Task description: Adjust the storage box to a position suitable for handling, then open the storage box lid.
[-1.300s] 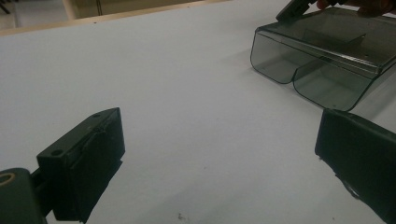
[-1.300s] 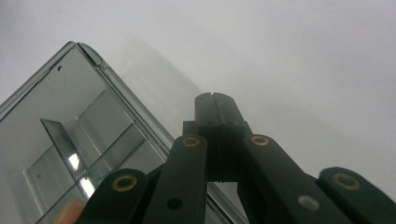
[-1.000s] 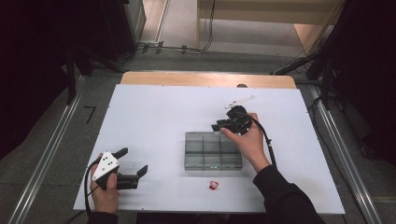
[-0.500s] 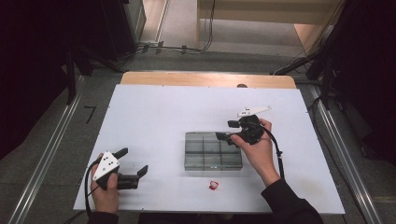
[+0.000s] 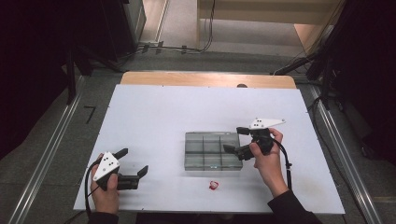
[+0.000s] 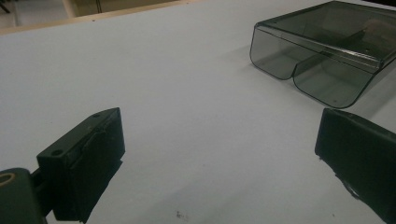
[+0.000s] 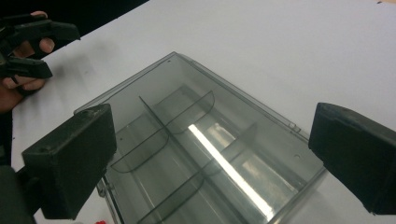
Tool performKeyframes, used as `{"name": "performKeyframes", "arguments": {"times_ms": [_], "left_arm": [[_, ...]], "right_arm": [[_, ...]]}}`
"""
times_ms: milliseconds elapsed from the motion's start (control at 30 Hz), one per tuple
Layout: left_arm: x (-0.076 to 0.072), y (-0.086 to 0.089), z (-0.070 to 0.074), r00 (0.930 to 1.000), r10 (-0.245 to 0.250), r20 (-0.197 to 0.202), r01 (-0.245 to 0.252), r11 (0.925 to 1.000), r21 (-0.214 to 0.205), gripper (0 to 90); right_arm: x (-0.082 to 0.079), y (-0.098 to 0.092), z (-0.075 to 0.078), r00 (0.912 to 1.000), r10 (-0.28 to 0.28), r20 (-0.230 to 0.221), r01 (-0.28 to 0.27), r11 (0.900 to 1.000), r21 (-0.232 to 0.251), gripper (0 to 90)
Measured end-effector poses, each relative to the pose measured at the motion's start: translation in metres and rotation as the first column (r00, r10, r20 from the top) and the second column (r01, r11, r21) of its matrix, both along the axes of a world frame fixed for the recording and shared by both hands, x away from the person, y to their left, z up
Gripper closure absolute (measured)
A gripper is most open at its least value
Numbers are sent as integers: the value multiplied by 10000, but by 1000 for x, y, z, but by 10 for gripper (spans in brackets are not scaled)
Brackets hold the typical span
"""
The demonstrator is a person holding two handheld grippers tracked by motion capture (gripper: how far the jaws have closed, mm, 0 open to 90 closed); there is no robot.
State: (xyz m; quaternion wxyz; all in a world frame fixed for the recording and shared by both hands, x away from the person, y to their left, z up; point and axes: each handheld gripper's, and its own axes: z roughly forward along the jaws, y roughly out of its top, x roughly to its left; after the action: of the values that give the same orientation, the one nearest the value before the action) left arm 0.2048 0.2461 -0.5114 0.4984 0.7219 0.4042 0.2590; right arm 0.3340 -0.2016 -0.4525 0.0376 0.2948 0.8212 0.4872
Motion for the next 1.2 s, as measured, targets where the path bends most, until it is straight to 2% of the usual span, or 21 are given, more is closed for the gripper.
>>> {"name": "performKeyframes", "arguments": {"times_ms": [233,433,633,733,833,933,1033,1133,1200], "left_arm": [[1,0,0,9999,-92,-110,92,10000,-30,16],[1,0,1,9997,-83,-209,83,10000,-20,16],[1,-2,4,9989,-205,-417,204,9998,-31,16],[2,-5,5,9980,-371,-518,356,9990,-286,16],[3,-12,7,9964,-601,-595,579,9976,-374,16],[4,-21,9,9946,-805,-653,785,9964,-329,16],[5,-31,13,9926,-1013,-674,983,9941,-461,16],[7,-43,17,9862,-1437,-823,1399,9889,-503,19],[9,-50,19,9809,-1697,-950,1643,9845,-620,49]], "right_arm": [[-12,-14,-7,9997,-171,185,166,9995,269,0],[-22,-25,-13,9985,-114,537,102,9997,235,0],[-35,-36,-18,9958,-284,866,228,9976,649,0],[-39,-42,-27,9958,-326,854,264,9970,723,0],[-42,-47,-32,9952,-343,913,282,9973,678,0],[-45,-53,-36,9952,-454,862,375,9952,909,21],[-47,-58,-39,9959,-364,824,282,9947,984,33],[-47,-62,-42,9977,-254,628,188,9944,1039,54],[-47,-64,-43,9985,-157,529,102,9948,1013,118]]}}
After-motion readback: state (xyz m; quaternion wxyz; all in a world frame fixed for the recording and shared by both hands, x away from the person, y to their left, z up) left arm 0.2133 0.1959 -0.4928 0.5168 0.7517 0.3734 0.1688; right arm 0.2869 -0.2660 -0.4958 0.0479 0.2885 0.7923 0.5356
